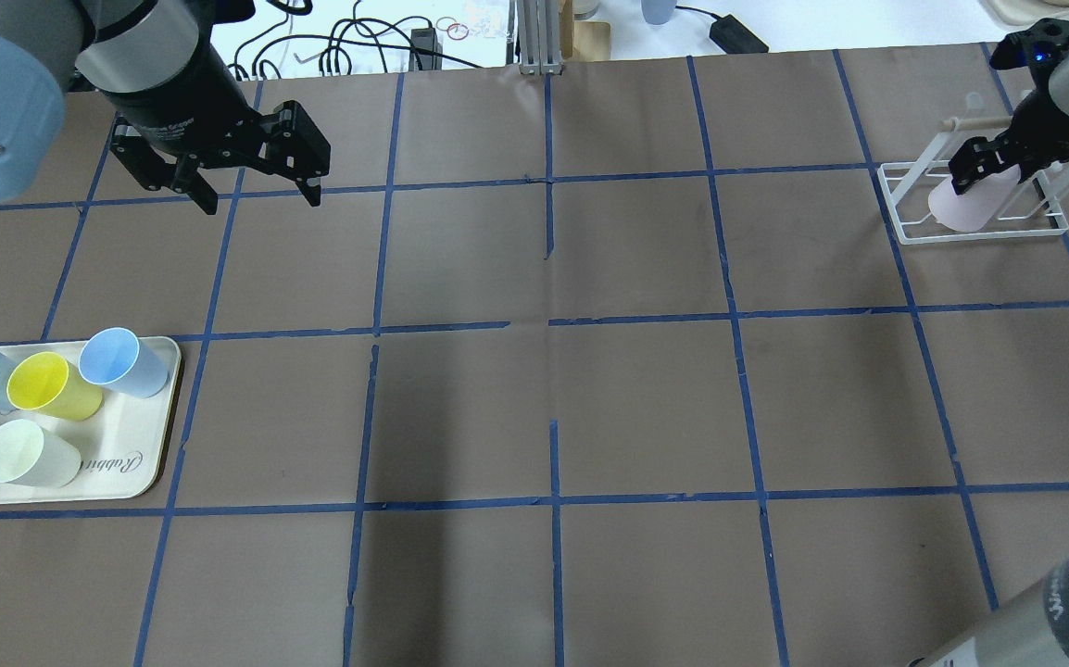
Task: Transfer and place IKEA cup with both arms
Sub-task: 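Close the right gripper on the pink cup's base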
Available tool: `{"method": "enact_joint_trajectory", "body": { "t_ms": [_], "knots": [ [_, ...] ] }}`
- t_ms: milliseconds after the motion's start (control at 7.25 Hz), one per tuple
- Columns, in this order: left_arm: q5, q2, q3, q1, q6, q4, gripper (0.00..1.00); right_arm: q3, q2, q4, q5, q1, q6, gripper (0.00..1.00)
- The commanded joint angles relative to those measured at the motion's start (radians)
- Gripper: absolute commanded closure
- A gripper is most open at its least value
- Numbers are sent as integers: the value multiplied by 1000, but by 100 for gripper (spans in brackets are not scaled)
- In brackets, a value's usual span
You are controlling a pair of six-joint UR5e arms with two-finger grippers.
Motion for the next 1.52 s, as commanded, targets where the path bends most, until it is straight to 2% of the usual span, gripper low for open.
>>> {"method": "enact_joint_trajectory", "body": {
  "t_ms": [0, 138, 276, 966, 1379],
  "knots": [
    [0, 0, 0, 0, 0, 0, 0, 0, -1, 2, -10, 0, 0, 78],
    [0, 0, 0, 0, 0, 0, 0, 0, -8, 2, -13, 0, 0, 89],
    [0, 0, 0, 0, 0, 0, 0, -3, -15, 5, -15, 0, 0, 93],
    [-17, 2, -9, 23, 8, 0, 0, -31, -93, 45, -52, 0, -5, 93],
    [-308, 25, -39, 161, 98, -37, 0, -31, -172, 82, -50, 0, -8, 92]
  ]
}}
